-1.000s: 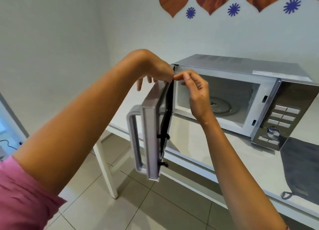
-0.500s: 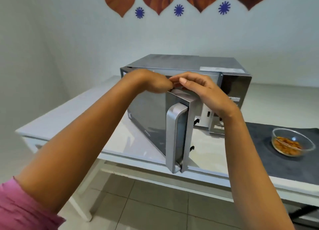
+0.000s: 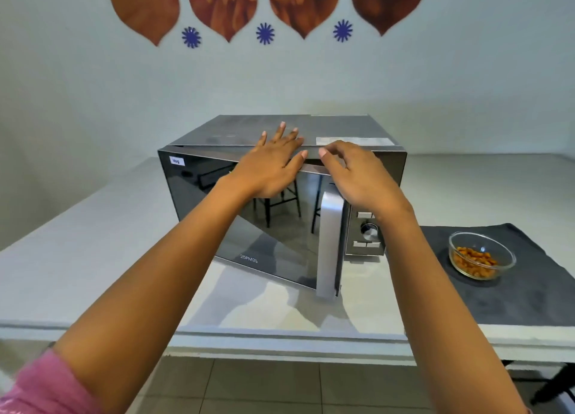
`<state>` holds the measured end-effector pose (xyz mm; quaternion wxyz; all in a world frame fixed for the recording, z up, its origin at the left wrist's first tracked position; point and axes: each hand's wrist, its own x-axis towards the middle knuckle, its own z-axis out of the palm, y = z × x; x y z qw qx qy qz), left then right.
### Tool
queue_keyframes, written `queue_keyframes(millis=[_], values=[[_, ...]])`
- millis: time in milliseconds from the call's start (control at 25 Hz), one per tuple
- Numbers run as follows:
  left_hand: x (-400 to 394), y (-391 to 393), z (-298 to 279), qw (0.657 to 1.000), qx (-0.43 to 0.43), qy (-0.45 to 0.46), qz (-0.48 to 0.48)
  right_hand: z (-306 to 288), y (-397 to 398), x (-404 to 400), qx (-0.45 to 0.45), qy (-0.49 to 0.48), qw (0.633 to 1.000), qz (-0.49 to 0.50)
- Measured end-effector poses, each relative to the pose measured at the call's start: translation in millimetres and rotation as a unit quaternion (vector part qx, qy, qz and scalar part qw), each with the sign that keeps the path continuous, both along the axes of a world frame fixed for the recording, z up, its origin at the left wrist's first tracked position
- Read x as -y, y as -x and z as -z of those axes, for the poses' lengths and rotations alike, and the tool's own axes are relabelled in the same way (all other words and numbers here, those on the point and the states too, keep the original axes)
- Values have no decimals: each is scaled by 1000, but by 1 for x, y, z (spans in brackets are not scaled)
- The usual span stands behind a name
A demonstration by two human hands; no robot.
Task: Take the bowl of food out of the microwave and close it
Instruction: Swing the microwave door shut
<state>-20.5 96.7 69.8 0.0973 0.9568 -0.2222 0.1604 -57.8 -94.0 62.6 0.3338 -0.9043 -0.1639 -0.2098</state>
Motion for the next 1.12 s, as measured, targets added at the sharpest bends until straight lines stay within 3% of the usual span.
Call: queue_keyframes(millis=[160, 280, 600, 1120], values=[[14, -18, -1, 999, -5, 6, -45, 4, -22, -10, 62, 50, 987, 143], [25, -31, 1, 997, 12, 4, -79, 10, -38, -13, 73, 58, 978, 187], [38, -48, 26, 972, 192, 52, -127, 20, -68, -9, 139, 54, 966, 213], [41, -65, 37, 956, 251, 97, -117, 32, -89, -8, 227, -26, 943, 243]])
